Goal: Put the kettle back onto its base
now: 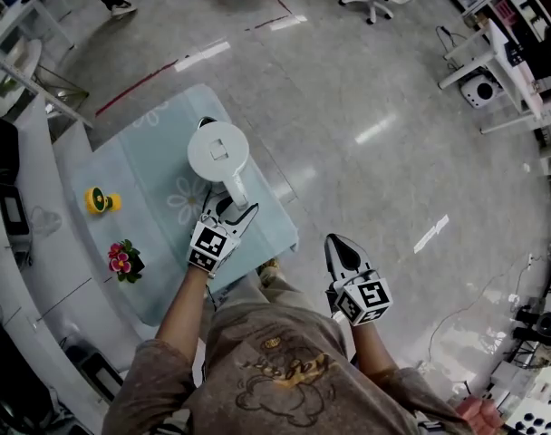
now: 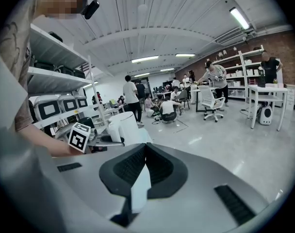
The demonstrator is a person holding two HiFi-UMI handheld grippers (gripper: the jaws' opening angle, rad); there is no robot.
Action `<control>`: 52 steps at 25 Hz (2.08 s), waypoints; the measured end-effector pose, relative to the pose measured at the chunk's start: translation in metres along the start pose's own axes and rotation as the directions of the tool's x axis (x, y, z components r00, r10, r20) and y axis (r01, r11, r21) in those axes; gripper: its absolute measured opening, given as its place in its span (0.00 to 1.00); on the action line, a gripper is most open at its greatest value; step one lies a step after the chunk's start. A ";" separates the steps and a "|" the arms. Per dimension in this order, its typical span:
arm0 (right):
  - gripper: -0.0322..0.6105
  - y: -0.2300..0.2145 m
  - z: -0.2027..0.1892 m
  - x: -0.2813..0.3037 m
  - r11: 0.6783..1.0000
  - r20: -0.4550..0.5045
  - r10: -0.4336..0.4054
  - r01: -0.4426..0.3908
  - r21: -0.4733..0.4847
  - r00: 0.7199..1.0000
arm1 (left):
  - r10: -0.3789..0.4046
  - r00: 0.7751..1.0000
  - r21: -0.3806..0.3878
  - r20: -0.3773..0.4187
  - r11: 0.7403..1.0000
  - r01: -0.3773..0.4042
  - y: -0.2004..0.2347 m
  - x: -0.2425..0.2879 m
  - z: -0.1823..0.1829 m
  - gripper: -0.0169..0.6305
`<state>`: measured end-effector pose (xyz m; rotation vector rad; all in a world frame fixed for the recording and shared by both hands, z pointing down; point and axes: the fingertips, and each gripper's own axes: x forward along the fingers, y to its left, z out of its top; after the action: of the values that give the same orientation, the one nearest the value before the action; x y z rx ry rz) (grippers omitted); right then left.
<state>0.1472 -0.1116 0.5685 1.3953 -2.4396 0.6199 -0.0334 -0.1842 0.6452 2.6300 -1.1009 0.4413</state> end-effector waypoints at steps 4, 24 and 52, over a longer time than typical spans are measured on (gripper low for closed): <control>0.05 0.021 0.025 0.016 0.998 0.025 0.064 -0.064 -0.024 0.998 | 0.060 0.998 -0.084 0.015 0.995 -0.058 0.011 -0.048 0.024 0.33; 0.05 0.105 0.135 0.053 0.932 0.151 0.339 -0.310 -0.186 0.929 | 0.428 0.865 -0.216 0.260 0.899 -0.380 0.024 -0.240 0.155 0.32; 0.05 0.095 0.110 0.038 0.944 0.157 0.293 -0.259 -0.207 0.943 | 0.600 0.760 -0.248 0.251 0.798 -0.549 0.019 -0.267 0.111 0.06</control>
<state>0.0444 -0.1515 0.4663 1.0906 -2.7885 0.3200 -0.2051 -0.0629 0.4466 2.2160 -1.9814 0.0176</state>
